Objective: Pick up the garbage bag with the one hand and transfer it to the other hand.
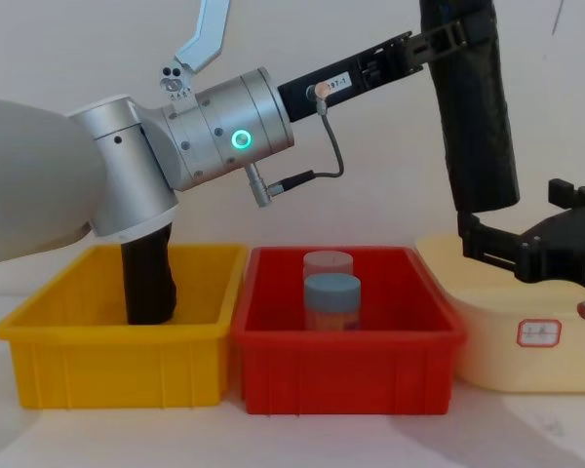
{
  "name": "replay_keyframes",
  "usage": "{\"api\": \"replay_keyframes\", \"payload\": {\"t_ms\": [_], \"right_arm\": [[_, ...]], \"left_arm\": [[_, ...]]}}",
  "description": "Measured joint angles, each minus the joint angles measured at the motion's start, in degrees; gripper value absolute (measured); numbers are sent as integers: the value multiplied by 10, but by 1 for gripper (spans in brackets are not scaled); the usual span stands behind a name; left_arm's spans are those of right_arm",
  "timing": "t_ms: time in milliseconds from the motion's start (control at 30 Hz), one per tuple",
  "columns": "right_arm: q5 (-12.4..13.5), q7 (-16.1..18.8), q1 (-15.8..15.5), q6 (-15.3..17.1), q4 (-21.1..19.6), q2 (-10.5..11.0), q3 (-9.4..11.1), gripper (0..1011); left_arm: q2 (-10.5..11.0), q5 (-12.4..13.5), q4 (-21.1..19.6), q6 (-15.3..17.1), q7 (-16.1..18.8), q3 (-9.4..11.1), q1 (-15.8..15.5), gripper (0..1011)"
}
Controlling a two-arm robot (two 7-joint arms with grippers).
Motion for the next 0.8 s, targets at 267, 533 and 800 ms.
{"api": "replay_keyframes", "payload": {"t_ms": [267,533,800], "right_arm": [[-12,12,6,-16,11,2,-6,999],[-23,17,18,-28,25,-3,-9,999],[-31,16,31,-34,40,-12,-7,1000]], "left_arm": [[-1,0,1,1,-1,1,0,398],[-1,-1,2,1,-1,1,0,398],[-2,-1,2,1,-2,2,0,398]]}}
